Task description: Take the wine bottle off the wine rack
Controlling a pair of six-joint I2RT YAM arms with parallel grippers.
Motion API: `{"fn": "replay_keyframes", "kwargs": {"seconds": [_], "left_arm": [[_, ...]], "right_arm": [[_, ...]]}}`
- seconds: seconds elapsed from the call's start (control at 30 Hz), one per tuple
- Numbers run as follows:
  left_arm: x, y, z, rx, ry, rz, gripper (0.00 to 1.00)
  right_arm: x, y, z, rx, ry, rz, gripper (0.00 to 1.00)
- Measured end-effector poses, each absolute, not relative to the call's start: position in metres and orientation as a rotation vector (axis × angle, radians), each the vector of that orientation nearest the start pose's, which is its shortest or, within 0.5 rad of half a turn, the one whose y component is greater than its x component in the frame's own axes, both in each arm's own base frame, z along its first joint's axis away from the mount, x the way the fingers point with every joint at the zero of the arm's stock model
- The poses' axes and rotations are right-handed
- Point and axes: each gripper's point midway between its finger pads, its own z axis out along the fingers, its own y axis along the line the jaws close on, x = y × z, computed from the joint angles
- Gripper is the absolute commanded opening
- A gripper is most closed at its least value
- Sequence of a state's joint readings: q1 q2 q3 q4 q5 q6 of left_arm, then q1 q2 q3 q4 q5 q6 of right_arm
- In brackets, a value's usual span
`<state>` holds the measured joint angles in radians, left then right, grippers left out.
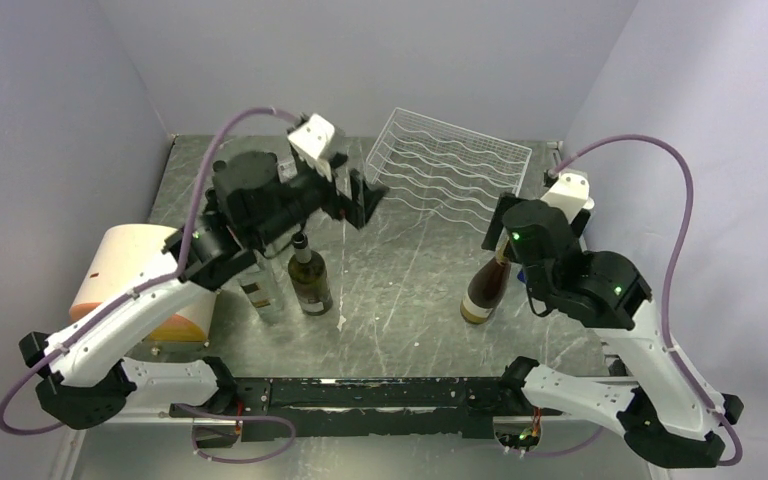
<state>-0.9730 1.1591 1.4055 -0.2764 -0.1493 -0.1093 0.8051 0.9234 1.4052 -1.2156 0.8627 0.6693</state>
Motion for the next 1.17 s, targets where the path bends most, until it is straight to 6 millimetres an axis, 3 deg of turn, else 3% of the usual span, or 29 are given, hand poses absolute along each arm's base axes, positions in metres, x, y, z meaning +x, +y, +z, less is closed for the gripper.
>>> {"fn": "replay_keyframes", "kwargs": {"seconds": [0.07, 0.17, 0.3, 0.43, 0.53, 0.57, 0.63, 0.77, 1.0, 1.1, 1.17], "left_arm": [[0.254, -0.293, 0.440, 0.542, 1.532, -0.683, 0.99], [0.298, -0.258, 0.460, 0.456, 1.532, -0.605, 0.99], [0.351, -0.189, 0.476, 0.309, 1.538, -0.490, 0.99], [0.377, -0.109, 0.487, 0.151, 1.531, -0.400, 0.99], [0.376, -0.066, 0.495, 0.071, 1.512, -0.349, 0.99], [0.371, -0.058, 0.498, 0.059, 1.502, -0.336, 0.99], [0.353, -0.056, 0.506, 0.067, 1.473, -0.334, 0.99], [0.313, -0.058, 0.525, 0.103, 1.400, -0.333, 0.99], [0.266, -0.054, 0.534, 0.123, 1.326, -0.301, 0.99], [0.264, -0.053, 0.534, 0.129, 1.322, -0.292, 0.99], [0.267, -0.053, 0.532, 0.132, 1.333, -0.288, 0.99]], "right_arm": [[0.215, 0.055, 0.344, 0.231, 1.974, -0.059, 0.98], [0.227, 0.067, 0.373, 0.169, 1.912, -0.023, 1.00], [0.259, 0.099, 0.403, 0.077, 1.840, -0.003, 1.00], [0.304, 0.128, 0.412, 0.012, 1.808, -0.001, 1.00], [0.353, 0.106, 0.413, 0.083, 1.814, 0.006, 1.00], [0.368, 0.090, 0.414, 0.124, 1.810, -0.003, 1.00], [0.378, 0.068, 0.417, 0.173, 1.797, -0.017, 1.00], [0.357, 0.068, 0.450, 0.138, 1.693, 0.062, 1.00], [0.246, 0.036, 0.535, 0.146, 1.309, 0.206, 1.00], [0.228, 0.028, 0.565, 0.169, 1.218, 0.230, 1.00], [0.231, 0.030, 0.568, 0.168, 1.212, 0.232, 1.00]]}}
